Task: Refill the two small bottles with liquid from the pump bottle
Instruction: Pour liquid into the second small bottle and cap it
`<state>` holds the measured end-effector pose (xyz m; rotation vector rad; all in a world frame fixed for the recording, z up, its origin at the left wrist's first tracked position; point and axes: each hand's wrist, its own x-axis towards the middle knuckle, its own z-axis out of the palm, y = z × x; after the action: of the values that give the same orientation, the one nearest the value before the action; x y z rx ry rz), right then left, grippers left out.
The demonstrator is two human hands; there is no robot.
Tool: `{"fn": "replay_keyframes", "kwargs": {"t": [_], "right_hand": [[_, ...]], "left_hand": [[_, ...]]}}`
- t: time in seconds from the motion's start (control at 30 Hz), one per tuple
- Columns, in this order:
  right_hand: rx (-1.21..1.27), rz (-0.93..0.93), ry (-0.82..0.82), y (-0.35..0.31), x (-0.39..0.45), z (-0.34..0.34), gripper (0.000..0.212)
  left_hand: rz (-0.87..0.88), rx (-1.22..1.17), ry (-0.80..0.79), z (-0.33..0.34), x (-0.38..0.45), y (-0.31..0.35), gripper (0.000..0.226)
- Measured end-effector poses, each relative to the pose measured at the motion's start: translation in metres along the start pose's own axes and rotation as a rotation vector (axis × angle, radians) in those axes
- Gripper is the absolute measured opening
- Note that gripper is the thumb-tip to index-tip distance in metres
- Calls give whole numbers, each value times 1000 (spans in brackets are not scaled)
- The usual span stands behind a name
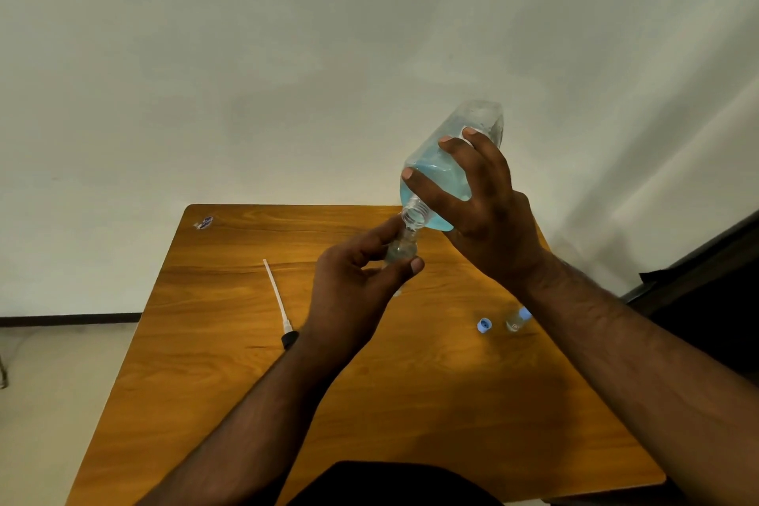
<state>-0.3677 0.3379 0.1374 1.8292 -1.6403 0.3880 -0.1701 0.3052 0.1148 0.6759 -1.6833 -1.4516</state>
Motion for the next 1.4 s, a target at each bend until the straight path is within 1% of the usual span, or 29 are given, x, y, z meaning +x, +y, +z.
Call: {"fn": "replay_keyframes", "kwargs": {"t": [0.3,0.47,1.07,1.23,1.4], "right_hand": [[30,39,-24,-3,-4,2,81],[22,36,-22,-2,-5,-1,78],[-4,52,0,-1,-10,-1,76],[-10,66,-1,0,-13,1,80],[30,98,20,-2,-18,3,76]], "left_hand": [[7,42,15,3,-1,-1,52],[-3,5,0,4,0,0,52],[5,17,-9,7,-1,1,53],[14,20,-4,8,-2,-1,53],[30,-7,-13,9,-2,-3,51]]}}
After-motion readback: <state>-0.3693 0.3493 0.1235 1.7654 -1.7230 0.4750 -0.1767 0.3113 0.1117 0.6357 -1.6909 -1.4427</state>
